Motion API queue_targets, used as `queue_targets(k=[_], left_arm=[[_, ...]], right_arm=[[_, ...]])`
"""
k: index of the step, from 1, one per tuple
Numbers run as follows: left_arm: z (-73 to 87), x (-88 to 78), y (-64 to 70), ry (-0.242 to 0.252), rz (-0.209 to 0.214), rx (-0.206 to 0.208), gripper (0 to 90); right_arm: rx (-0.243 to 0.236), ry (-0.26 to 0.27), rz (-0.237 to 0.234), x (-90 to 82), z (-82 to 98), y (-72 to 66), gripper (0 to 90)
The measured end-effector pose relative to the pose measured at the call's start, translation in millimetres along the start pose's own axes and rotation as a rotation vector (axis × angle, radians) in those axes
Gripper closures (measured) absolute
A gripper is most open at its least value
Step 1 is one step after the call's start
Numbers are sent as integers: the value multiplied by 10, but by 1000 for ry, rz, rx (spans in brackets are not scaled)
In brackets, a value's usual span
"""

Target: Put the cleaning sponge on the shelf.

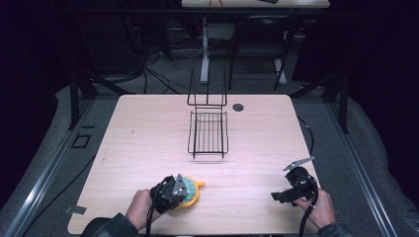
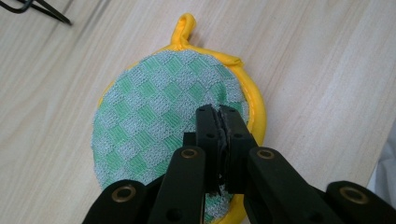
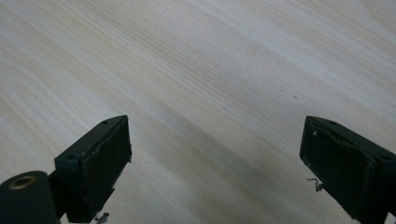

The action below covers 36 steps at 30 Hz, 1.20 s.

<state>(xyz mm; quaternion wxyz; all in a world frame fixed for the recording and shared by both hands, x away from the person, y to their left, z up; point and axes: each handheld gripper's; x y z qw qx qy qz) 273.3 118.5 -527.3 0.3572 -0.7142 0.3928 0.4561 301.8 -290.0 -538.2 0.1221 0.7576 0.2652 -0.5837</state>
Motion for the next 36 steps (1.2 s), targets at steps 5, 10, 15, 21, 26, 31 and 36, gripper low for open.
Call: queue_targets(k=[5, 10, 15, 21, 26, 31, 36], left_arm=[[9, -49, -19, 11, -3, -4, 880], [13, -79, -26, 16, -7, -7, 879], [23, -100, -46, 15, -9, -13, 879], [26, -155, -65, 20, -26, -24, 878], [28, -207, -82, 30, -46, -33, 878], [29, -254, -106, 43, -53, -46, 878], [35, -308, -142, 54, -67, -53, 878]], right_arm=[[2, 11, -8, 3, 2, 1, 78], [0, 9, -8, -2, 2, 2, 72], [-9, 2, 6, 5, 4, 10, 56], [-9, 5, 8, 4, 5, 11, 49], [-7, 2, -2, 3, 4, 13, 25], [-3, -6, 4, 10, 5, 24, 14], [-3, -3, -1, 18, 4, 21, 9]])
Point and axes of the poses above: each handheld gripper's, and its own axes: x roughly forward along the jaws, z roughly out of its underside, y roughly to its right, and after that the axes turned 10 degrees about -y, right-handed
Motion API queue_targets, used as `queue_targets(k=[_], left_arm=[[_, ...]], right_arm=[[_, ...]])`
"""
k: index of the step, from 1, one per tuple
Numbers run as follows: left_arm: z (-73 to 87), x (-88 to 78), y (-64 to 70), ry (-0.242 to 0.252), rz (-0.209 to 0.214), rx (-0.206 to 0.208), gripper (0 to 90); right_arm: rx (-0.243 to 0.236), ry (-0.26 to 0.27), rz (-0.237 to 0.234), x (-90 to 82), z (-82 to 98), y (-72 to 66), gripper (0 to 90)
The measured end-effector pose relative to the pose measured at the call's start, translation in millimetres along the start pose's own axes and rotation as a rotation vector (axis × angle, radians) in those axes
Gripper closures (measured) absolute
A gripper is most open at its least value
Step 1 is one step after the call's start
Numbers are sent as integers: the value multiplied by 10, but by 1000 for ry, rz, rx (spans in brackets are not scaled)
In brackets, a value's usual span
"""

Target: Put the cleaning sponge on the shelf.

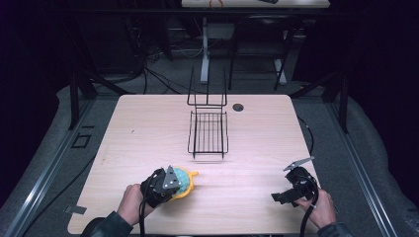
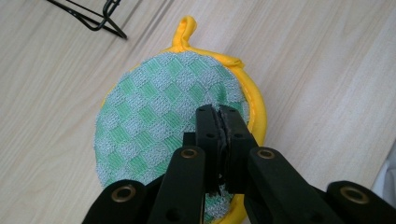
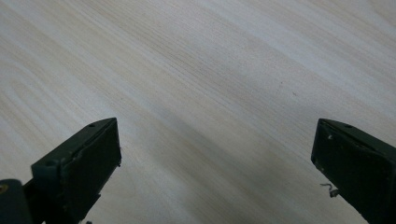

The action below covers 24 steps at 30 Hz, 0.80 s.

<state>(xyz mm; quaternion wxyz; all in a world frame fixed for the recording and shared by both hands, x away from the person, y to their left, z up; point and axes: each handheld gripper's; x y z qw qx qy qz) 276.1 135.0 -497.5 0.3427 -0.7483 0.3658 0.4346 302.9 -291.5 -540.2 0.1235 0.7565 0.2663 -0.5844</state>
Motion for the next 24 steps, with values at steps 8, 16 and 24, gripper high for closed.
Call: queue_targets(k=[8, 16, 24], left_arm=[[-6, -97, -68, 25, -21, -20, 878], [-28, -141, -99, 31, -26, -15, 878], [-51, -184, -142, 46, -35, -17, 877]], right_arm=[[-12, -6, 6, 8, -2, 2, 9], [-12, -17, 3, 10, -9, -7, 8], [-9, -25, 7, 14, -14, -10, 8]])
Point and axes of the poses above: each handheld gripper's, and its own axes: x roughly forward along the jaws, z roughly out of its underside, y roughly to its right, and after that the axes turned 10 degrees about -y, right-handed
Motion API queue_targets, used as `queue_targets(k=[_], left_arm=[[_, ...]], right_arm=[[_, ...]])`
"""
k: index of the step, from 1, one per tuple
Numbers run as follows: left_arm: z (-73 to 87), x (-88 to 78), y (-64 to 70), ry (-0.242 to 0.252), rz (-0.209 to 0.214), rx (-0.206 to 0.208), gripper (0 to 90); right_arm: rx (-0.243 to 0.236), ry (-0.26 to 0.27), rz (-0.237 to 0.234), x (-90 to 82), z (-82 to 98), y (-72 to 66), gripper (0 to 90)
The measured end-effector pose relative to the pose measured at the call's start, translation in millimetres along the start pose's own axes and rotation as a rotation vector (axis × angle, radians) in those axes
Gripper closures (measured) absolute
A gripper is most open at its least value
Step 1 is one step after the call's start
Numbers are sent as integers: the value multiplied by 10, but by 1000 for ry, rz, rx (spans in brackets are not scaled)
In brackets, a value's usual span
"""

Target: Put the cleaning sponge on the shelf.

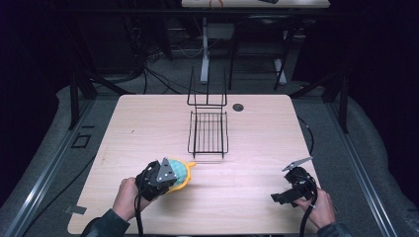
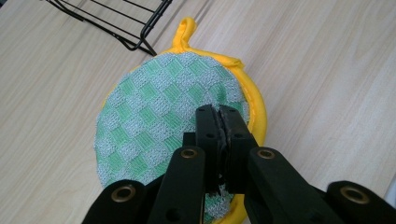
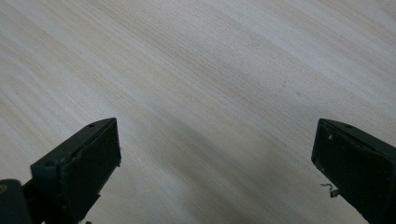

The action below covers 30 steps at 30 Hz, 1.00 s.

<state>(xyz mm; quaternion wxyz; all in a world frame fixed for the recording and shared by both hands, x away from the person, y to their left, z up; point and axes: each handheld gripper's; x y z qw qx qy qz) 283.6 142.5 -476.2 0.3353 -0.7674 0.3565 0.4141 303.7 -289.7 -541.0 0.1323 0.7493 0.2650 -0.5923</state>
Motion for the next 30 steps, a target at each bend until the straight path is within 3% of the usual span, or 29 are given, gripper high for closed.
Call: queue_targets(k=[30], left_arm=[[-243, -40, -75, 35, -21, 46, 876]], right_arm=[[-5, -3, 1, 19, -1, -4, 8]])
Point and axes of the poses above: each handheld gripper's, and its own axes: x roughly forward along the jaws, z roughly out of its underside, y roughly to its right, and after that the axes turned 10 degrees about -y, right-handed
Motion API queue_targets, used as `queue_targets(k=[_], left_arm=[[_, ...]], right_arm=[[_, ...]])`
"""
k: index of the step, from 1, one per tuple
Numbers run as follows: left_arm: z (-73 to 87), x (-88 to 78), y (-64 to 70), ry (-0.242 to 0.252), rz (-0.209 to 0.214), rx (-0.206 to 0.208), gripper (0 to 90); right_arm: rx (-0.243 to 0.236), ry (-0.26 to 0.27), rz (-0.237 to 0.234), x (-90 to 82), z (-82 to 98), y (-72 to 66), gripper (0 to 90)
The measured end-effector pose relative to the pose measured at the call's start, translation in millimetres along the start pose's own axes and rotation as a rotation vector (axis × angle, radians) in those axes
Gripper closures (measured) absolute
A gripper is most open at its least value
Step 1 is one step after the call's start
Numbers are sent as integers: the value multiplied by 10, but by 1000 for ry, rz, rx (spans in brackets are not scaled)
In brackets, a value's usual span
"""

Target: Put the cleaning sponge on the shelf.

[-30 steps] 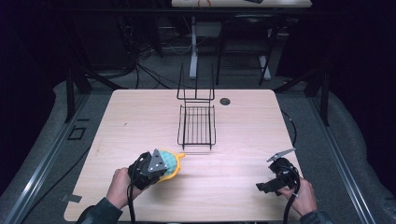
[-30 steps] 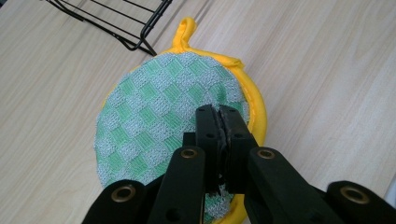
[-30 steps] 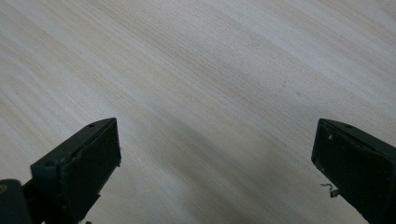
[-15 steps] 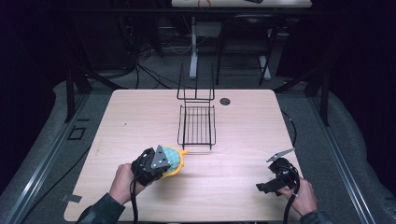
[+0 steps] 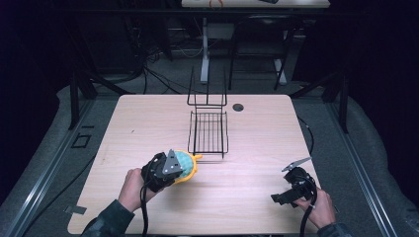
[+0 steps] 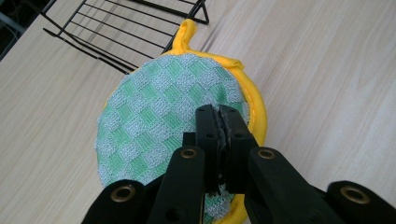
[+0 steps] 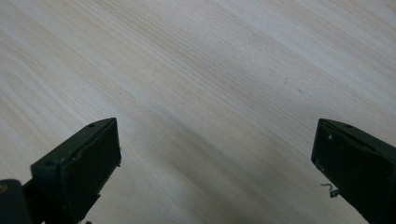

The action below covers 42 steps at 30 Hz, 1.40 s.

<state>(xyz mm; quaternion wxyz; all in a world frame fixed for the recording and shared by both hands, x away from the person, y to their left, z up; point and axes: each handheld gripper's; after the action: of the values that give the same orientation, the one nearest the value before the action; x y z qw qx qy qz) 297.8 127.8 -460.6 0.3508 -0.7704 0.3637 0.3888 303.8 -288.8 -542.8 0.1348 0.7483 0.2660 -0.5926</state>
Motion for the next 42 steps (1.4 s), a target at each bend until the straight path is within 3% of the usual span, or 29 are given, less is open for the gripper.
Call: queue_targets(k=[28, 42], left_arm=[[-228, -8, -128, 41, -51, 32, 876], [-319, 25, -230, 52, -45, 30, 876]], right_arm=[[1, -3, 6, -15, 3, 2, 9], [1, -1, -1, -12, 2, -5, 9]])
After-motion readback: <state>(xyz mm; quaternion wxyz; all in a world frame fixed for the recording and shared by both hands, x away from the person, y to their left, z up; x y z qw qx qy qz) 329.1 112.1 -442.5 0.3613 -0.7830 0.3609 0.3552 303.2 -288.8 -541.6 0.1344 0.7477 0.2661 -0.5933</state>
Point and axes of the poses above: each handheld gripper's, and its own axes: x roughly forward along the jaws, z roughly out of its underside, y roughly to its right, and after that the axes turned 10 degrees about -y, right-handed
